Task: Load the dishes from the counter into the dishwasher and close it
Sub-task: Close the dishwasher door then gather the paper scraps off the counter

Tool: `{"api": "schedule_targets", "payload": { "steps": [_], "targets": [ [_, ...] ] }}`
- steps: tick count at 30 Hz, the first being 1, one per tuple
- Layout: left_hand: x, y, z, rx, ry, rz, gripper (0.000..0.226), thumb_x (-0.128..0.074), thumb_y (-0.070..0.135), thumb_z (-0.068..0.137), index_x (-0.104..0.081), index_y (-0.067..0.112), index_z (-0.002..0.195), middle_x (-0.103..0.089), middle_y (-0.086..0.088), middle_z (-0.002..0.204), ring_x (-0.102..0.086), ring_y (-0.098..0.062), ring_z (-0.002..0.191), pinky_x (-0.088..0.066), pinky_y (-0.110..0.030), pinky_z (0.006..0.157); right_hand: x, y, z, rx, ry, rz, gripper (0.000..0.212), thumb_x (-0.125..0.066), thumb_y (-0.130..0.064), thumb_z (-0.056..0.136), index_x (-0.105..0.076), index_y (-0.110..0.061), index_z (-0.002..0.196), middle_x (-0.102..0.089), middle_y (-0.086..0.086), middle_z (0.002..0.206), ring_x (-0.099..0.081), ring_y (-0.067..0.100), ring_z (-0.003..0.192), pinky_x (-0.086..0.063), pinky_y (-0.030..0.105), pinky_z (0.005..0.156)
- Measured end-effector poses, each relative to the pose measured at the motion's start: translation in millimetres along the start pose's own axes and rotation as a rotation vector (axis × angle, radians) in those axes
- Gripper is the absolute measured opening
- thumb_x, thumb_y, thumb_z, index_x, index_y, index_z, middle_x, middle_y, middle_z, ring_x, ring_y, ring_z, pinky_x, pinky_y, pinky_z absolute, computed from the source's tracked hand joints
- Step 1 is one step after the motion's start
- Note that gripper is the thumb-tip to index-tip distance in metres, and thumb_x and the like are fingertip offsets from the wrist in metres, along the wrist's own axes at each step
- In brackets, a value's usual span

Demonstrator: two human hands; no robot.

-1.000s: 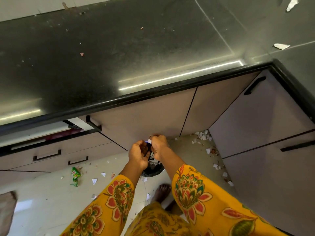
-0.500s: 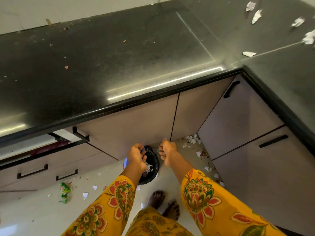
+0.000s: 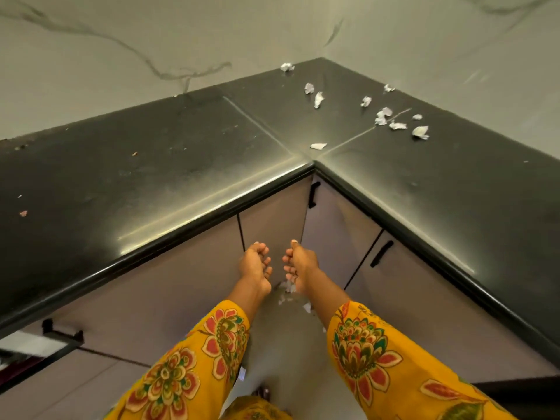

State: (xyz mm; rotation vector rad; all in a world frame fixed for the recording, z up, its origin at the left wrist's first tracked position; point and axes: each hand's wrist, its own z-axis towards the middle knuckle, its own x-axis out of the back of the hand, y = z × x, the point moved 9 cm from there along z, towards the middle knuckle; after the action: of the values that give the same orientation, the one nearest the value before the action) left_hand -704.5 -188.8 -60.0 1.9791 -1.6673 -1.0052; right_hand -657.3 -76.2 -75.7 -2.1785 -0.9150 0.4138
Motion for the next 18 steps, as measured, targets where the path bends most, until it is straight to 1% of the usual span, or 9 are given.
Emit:
{"api": "schedule_targets", "payload": {
  "steps": [1,2,4,5,7,10,14,16,18],
  "targets": [
    [-13.0,3.6,-2.7,-0.011,-0.020,0.002,0.033,-0.046,0.025,0.094,-0.061,0.013,0.120,-0.060,0.004,0.088,-0.050,-0.010,0.076,-0.037,-0.028,0.075,8.4,-10.5,0.6,0.024,0.013,0.013,0.032,-0.042,-0.038,0.097,-0.057,-0.015,0.082,-0.060,0.007,0.095,-0.049,0.017,0.073,-0.040,0.029,0.064],
    [-25.8,6.8,-4.2,-0.021,-0.043,0.008,0.027,-0.046,0.026,0.094,-0.063,0.015,0.112,-0.061,0.002,0.092,-0.051,-0.011,0.078,-0.038,-0.028,0.076,16.2,-21.2,0.3,0.054,0.024,0.018,0.032,-0.043,-0.039,0.097,-0.057,-0.015,0.081,-0.060,0.006,0.093,-0.050,0.017,0.073,-0.041,0.030,0.065],
    [-52.9,14.1,-8.0,-0.044,-0.090,0.008,0.018,-0.047,0.027,0.094,-0.062,0.019,0.091,-0.061,0.000,0.096,-0.052,-0.011,0.078,-0.039,-0.027,0.071,29.8,-44.9,-1.8,0.136,0.043,-0.027,0.030,-0.045,-0.041,0.095,-0.058,-0.016,0.084,-0.060,0.004,0.091,-0.049,0.016,0.073,-0.041,0.030,0.065],
    [-66.3,18.2,-9.5,-0.057,-0.111,0.014,0.017,-0.047,0.027,0.094,-0.060,0.019,0.087,-0.061,0.001,0.093,-0.052,-0.011,0.077,-0.039,-0.026,0.069,36.0,-59.0,-3.7,0.194,0.056,-0.076,0.030,-0.045,-0.042,0.095,-0.058,-0.017,0.085,-0.059,0.003,0.089,-0.050,0.016,0.074,-0.041,0.031,0.066],
    [-93.0,26.5,-11.9,-0.095,-0.154,0.021,0.019,-0.047,0.027,0.095,-0.060,0.018,0.083,-0.061,0.002,0.086,-0.052,-0.011,0.075,-0.039,-0.026,0.068,48.5,-89.9,-7.7,0.328,0.088,-0.191,0.033,-0.045,-0.043,0.095,-0.055,-0.017,0.075,-0.055,0.004,0.079,-0.049,0.019,0.074,-0.039,0.034,0.069],
    [-132.1,36.4,-11.5,-0.141,-0.209,0.028,0.022,-0.048,0.027,0.095,-0.062,0.016,0.083,-0.063,0.002,0.084,-0.054,-0.011,0.077,-0.041,-0.024,0.068,70.0,-132.3,-14.7,0.488,0.154,-0.259,0.036,-0.047,-0.039,0.095,-0.047,-0.018,0.065,-0.044,-0.002,0.062,-0.041,0.013,0.060,-0.033,0.027,0.059],
    [-182.4,47.2,5.2,-0.181,-0.262,-0.002,0.019,-0.050,0.023,0.094,-0.063,0.013,0.084,-0.060,0.001,0.080,-0.049,-0.009,0.069,-0.037,-0.022,0.059,97.2,-174.9,-10.8,0.622,0.250,-0.279,0.022,-0.055,-0.035,0.092,-0.061,-0.016,0.085,-0.056,-0.005,0.073,-0.051,0.013,0.072,-0.037,0.023,0.057],
    [-205.8,54.7,17.2,-0.212,-0.264,0.007,0.017,-0.051,0.019,0.092,-0.061,0.013,0.081,-0.056,0.002,0.077,-0.045,-0.009,0.066,-0.034,-0.021,0.056,108.1,-193.6,-1.0,0.664,0.309,-0.306,0.019,-0.058,-0.033,0.090,-0.063,-0.014,0.090,-0.061,-0.001,0.083,-0.055,0.015,0.079,-0.040,0.025,0.062],
    [-229.6,68.9,25.8,-0.291,-0.264,0.088,0.018,-0.051,0.016,0.092,-0.057,0.014,0.075,-0.050,0.001,0.074,-0.043,-0.011,0.069,-0.034,-0.024,0.057,117.2,-211.6,17.3,0.687,0.365,-0.349,0.019,-0.061,-0.031,0.088,-0.063,-0.014,0.097,-0.063,0.002,0.095,-0.058,0.018,0.090,-0.043,0.026,0.073]
  ]
}}
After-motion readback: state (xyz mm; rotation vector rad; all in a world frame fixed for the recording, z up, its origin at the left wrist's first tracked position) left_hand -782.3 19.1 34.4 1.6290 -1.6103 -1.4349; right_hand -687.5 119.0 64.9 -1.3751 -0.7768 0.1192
